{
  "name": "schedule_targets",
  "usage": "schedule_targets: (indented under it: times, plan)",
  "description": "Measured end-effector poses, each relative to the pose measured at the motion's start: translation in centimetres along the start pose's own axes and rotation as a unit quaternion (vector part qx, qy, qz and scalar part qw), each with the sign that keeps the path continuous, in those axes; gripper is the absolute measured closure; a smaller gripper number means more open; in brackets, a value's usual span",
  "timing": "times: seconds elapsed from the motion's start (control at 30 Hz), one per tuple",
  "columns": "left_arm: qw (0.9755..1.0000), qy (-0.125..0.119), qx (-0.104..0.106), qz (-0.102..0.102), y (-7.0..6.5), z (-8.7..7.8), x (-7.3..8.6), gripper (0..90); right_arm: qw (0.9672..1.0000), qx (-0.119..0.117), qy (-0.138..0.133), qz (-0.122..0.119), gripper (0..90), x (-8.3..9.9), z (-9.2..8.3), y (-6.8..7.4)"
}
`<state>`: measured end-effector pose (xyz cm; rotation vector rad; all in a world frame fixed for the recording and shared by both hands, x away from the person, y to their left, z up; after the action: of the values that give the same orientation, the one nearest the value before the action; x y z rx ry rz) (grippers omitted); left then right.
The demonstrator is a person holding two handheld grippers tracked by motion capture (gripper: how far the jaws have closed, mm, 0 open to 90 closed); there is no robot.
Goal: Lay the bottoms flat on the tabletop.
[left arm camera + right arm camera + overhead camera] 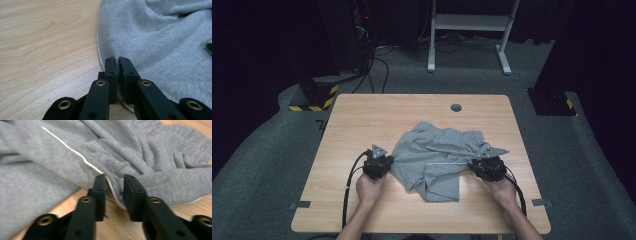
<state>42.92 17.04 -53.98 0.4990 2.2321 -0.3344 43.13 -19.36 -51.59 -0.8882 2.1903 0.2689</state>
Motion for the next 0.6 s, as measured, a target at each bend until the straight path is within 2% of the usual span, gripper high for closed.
schedule_targets:
  times: [0.03, 0.1, 0.13, 0.17, 0.3, 0.43, 0.53, 0.6]
  plan:
    - [1.0000, 0.002, 0.002, -0.004, 0.0, -0.1, 0.0, 82.4, 1.0000, 0.001, -0.004, -0.005, 65.6, -0.1, -0.2, 0.3]
    - [1.0000, 0.001, 0.007, -0.006, -0.1, -0.3, -0.2, 71.5, 0.9999, 0.000, -0.012, -0.012, 62.8, -0.4, -0.5, 1.0]
    - [0.9999, -0.001, 0.010, -0.007, -0.3, -0.5, -0.3, 63.2, 0.9997, -0.003, -0.017, -0.015, 62.5, -0.5, -0.6, 1.4]
    - [0.9998, -0.003, 0.017, -0.008, -0.4, -0.6, -0.4, 63.2, 0.9996, -0.007, -0.022, -0.017, 61.9, -0.6, -0.7, 1.8]
    - [0.9994, -0.005, 0.034, -0.004, -1.4, -0.9, -0.6, 50.4, 0.9988, -0.029, -0.033, -0.023, 60.4, -0.9, -0.4, 3.3]
    - [0.9989, 0.006, 0.041, 0.024, -2.6, -0.4, -0.6, 47.4, 0.9991, -0.034, -0.019, -0.020, 60.3, -0.8, 0.8, 4.1]
    - [0.9980, 0.018, 0.044, 0.041, -3.1, 0.1, -0.6, 47.4, 0.9993, -0.033, 0.000, -0.014, 60.8, -0.4, 1.7, 4.0]
    - [0.9977, 0.030, 0.040, 0.045, -3.4, 0.5, -0.4, 47.8, 0.9994, -0.031, 0.010, -0.012, 61.6, -0.2, 2.3, 3.8]
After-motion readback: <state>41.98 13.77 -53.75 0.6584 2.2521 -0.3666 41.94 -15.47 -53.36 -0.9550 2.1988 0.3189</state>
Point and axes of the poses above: each handheld gripper's, and its own axes: z roughly forward along the jaws, x roughly out of its underside, y roughly to its left, the point moved 4 cm from there along z, roughly forward along the jaws, and after that the axes turned 3 degrees about x, right-handed, at the moved point
